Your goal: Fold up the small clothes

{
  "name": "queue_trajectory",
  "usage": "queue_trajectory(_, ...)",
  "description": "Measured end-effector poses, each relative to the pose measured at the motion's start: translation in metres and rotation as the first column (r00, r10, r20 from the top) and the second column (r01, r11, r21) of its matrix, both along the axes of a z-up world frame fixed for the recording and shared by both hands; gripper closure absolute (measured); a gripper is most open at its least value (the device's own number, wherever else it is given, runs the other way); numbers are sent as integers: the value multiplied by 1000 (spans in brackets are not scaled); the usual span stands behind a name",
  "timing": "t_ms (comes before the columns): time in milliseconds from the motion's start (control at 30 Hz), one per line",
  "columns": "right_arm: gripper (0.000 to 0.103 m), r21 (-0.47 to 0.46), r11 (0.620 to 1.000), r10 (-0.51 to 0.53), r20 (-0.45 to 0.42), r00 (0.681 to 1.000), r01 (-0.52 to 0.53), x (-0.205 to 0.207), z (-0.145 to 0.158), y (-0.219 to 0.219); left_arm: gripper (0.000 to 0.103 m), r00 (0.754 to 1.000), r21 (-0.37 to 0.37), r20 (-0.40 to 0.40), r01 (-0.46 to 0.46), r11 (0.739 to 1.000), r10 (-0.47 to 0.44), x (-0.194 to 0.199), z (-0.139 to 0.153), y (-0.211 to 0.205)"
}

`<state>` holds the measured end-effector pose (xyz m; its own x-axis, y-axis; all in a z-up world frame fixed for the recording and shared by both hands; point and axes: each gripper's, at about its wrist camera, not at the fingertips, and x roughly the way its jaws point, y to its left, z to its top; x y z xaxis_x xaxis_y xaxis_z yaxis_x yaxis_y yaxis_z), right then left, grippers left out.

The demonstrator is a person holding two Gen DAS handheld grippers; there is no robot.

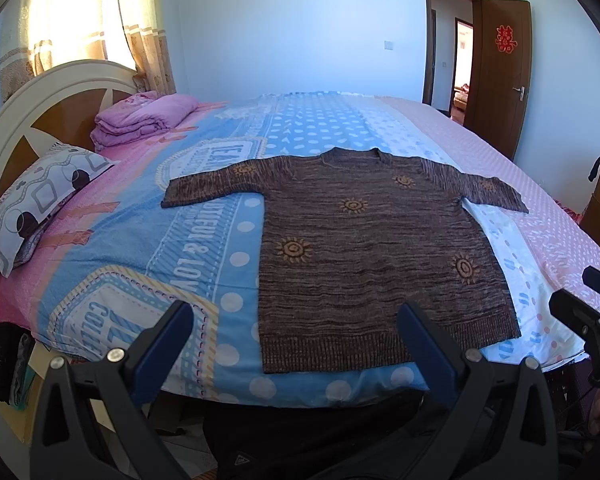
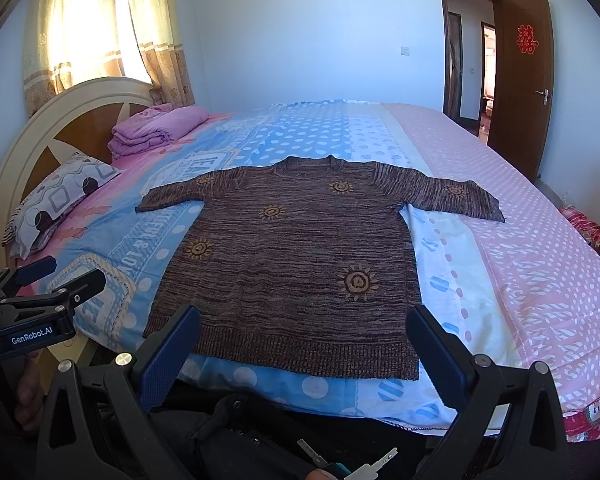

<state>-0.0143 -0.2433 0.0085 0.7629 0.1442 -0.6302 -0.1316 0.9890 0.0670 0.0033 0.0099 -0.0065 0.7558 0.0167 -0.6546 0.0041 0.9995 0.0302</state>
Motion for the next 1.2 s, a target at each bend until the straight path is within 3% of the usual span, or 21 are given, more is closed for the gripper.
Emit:
queue_trajectory(367,1,1,1000,-1,-5,1000,1,4,-3,-3,0,1000,3,-30,6,1000,-6,9,-5,-2)
queue_trajectory(567,1,-6,1000,-14,-11,1000,14,15,-11,-10,0,1000,47,-24,3,999,-2,22,-8,2)
queue_trajectory(900,1,-51,997,-58,-34,998,56,49,-34,-35,0,999,149,-38,-13,989,19,72,-23,16)
queue_trajectory(1200,1,-72,990,-129,-87,988,123,120,-54,-80,0,999,235,-24,-23,972,29,137,-38,12)
